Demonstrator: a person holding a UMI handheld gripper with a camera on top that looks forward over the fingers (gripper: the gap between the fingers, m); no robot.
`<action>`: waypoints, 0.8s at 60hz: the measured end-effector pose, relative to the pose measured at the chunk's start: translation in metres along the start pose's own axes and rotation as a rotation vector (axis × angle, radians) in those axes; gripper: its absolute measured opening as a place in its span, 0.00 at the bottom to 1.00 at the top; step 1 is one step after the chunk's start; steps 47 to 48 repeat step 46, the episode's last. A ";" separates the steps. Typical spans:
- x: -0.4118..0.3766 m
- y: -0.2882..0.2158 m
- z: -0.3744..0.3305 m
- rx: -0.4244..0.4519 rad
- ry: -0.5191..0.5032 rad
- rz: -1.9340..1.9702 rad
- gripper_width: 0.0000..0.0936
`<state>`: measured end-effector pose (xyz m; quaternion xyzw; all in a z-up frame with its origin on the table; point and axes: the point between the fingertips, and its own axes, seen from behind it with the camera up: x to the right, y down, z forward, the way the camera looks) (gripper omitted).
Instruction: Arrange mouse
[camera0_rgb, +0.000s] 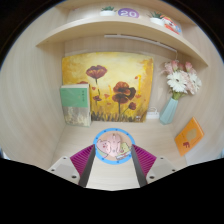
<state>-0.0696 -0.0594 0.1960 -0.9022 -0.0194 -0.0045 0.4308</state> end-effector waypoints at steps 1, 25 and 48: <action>0.000 0.002 -0.004 -0.001 0.001 0.000 0.75; 0.002 0.038 -0.060 -0.007 0.030 -0.002 0.75; -0.002 0.037 -0.079 0.007 0.029 -0.009 0.75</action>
